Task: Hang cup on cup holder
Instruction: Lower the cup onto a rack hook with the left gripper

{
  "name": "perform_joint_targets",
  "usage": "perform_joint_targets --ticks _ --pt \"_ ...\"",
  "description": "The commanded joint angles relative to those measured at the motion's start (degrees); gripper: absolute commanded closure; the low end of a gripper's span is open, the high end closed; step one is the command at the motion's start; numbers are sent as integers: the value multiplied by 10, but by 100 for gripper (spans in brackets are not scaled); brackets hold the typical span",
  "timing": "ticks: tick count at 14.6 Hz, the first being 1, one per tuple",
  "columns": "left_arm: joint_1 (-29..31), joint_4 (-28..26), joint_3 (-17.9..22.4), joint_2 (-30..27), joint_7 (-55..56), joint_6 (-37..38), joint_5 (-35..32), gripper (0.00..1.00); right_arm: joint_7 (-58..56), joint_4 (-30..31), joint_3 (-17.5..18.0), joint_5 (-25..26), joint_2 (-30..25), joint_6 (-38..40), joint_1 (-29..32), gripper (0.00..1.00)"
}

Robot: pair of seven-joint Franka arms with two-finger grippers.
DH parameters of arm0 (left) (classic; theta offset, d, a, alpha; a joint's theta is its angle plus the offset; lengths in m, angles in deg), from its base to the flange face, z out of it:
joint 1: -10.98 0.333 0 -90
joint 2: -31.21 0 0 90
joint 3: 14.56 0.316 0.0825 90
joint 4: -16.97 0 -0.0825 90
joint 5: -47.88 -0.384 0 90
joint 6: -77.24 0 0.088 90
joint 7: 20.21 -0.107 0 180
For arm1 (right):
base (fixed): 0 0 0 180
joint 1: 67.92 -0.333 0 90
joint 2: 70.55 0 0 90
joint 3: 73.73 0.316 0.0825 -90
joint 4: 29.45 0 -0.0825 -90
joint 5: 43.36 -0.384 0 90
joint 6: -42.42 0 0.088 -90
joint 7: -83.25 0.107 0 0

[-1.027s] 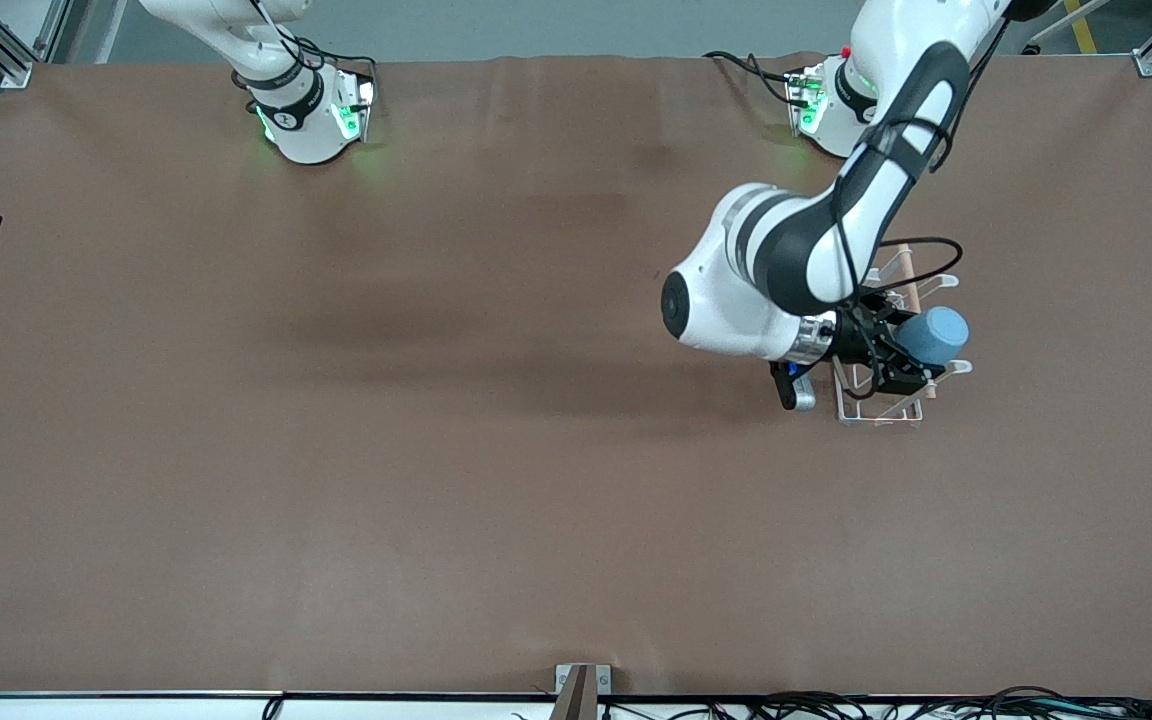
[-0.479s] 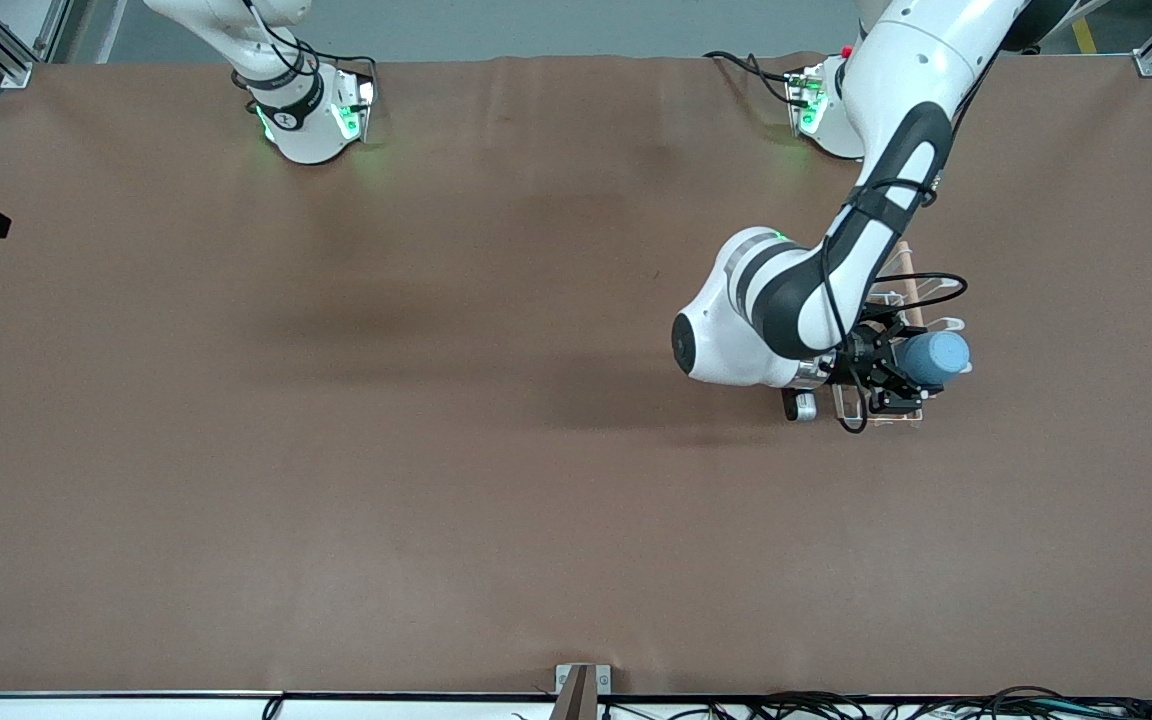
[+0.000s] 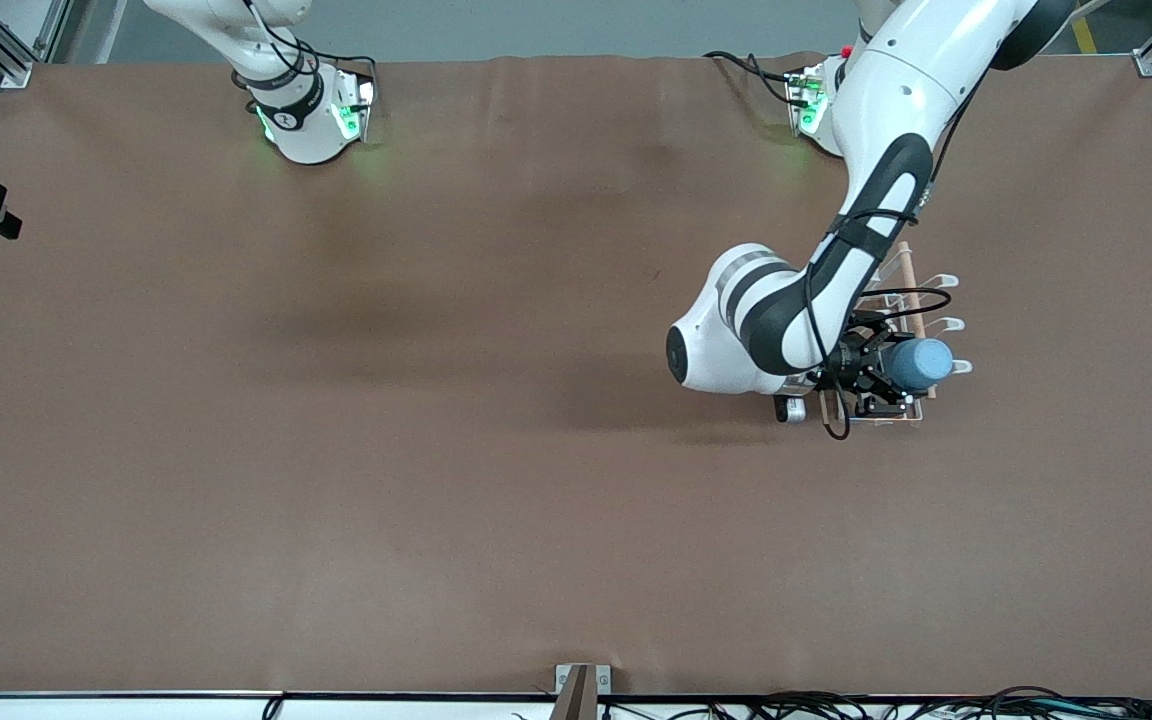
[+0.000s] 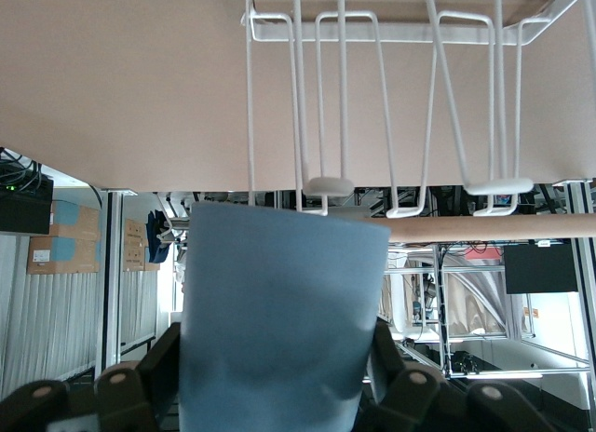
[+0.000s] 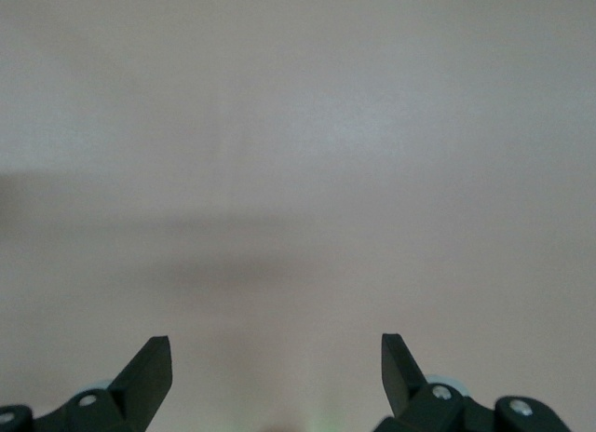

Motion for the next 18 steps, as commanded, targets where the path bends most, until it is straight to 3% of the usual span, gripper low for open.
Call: perform_joint_targets --ticks 1,7,9,10,18 --pt "-4 1 -5 3 15 3 -6 46 9 22 12 11 -18 -16 12 1" --pt "-6 -3 -5 14 40 3 -5 43 10 22 12 10 -12 -33 13 1" --pt "-7 -3 -5 17 51 3 -5 25 10 22 12 10 -12 -31 14 1" --pt "-13 -5 -5 17 64 4 -5 0 10 22 12 10 -12 -31 13 1" --pt "-12 1 -5 2 81 6 -8 0 11 22 12 4 -10 -28 14 1"
